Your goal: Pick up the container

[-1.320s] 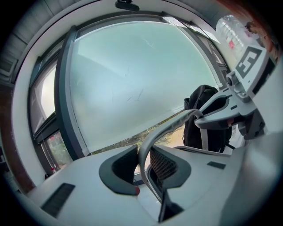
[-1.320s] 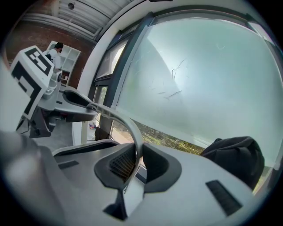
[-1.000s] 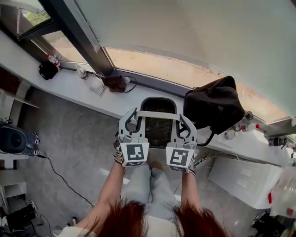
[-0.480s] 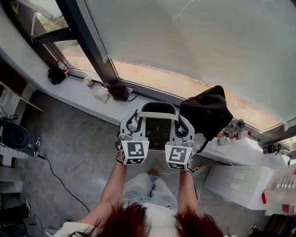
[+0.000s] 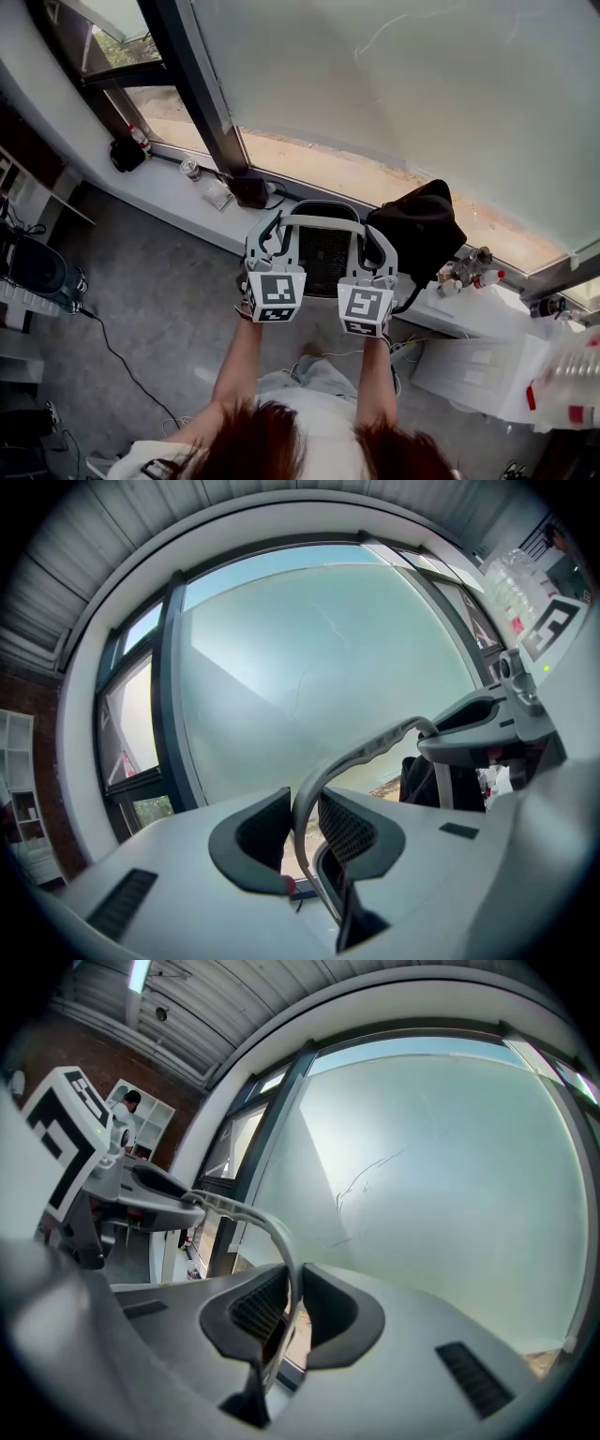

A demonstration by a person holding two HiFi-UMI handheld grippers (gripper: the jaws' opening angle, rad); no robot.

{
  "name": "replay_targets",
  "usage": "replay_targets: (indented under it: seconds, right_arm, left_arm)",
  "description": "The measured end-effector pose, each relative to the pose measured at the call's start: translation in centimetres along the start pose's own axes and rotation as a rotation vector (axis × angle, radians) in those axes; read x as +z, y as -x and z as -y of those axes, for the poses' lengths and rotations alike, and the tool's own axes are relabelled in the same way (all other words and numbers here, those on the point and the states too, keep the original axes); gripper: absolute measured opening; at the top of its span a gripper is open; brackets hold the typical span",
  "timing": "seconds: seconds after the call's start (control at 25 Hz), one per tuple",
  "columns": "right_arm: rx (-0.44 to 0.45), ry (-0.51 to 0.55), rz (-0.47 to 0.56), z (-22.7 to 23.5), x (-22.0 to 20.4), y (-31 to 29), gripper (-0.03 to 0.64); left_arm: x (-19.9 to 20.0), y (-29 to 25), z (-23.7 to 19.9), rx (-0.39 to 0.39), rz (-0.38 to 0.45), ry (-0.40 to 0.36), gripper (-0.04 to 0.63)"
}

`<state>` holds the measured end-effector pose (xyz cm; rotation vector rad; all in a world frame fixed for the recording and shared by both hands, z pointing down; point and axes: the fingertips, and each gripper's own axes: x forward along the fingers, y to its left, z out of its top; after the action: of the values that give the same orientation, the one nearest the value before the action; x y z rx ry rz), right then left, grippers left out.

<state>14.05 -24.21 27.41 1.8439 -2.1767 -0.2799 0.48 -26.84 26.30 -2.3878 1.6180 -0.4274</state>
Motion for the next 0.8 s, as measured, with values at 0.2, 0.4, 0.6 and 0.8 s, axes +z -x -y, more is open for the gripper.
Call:
replay_targets:
  seconds: [0.2, 0.4, 0.6, 0.8]
  right_arm:
    - [-0.02, 0.005, 0.045, 0.4, 2.7, 1.7, 0.061]
    - [-0.045, 0.026, 0.091, 0.6, 5.6, 4.2, 0.061]
    - [-0.068, 0.032, 0.131, 0.3, 7.9, 6.9, 0.061]
    - [-0.075, 0.035, 0.168, -0.7, 10.0, 10.0, 0.061]
  left_arm:
    - [2.3, 1.8, -0.5, 0.0, 0.033, 0.03, 0.098]
    - [4.7, 3.9, -1.1, -0.002, 0.082, 0.025, 0.097]
    - [6.5, 6.7, -1.5, -0.012, 0.115, 0.022, 0.097]
    - [7.8, 10.2, -2.0, -0.019, 0.14, 0.025, 0.097]
